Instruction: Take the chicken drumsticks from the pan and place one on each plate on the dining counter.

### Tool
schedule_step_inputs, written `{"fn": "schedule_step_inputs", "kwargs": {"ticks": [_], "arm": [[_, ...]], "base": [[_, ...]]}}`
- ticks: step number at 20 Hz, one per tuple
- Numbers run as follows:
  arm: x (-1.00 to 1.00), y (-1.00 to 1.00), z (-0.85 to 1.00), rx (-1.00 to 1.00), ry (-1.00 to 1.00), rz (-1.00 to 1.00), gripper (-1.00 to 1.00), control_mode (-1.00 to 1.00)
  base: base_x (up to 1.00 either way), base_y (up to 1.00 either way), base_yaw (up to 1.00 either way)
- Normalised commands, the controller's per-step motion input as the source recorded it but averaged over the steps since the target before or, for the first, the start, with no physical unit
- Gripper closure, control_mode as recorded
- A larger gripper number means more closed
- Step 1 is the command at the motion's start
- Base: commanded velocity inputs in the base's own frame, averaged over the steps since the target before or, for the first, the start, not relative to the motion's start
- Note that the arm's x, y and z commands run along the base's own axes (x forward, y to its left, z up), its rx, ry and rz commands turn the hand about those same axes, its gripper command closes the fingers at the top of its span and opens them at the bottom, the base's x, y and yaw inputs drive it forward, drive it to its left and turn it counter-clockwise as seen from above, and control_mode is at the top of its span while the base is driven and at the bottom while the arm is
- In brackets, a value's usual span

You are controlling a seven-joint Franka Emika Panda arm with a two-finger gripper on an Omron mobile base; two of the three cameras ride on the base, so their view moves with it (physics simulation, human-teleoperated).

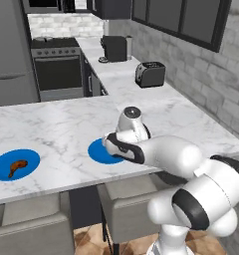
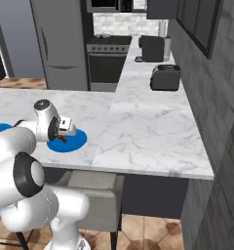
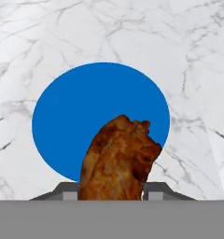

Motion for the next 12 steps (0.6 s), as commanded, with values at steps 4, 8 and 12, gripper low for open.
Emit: {"fn": "schedule_step_inputs", "kwargs": {"ticks": [4, 8, 12], "arm": [[0.46, 0.02, -0.28, 0.00, 0.00, 0.00, 1.00, -1.00], [0.30, 0.06, -0.28, 0.00, 0.01, 0.00, 1.00, -1.00], [0.29, 0.05, -0.27, 0.00, 0.02, 0.00, 1.00, -1.00]], "base": [[0.00, 0.00, 0.00], [0.00, 0.00, 0.00], [0.00, 0.00, 0.00]]}}
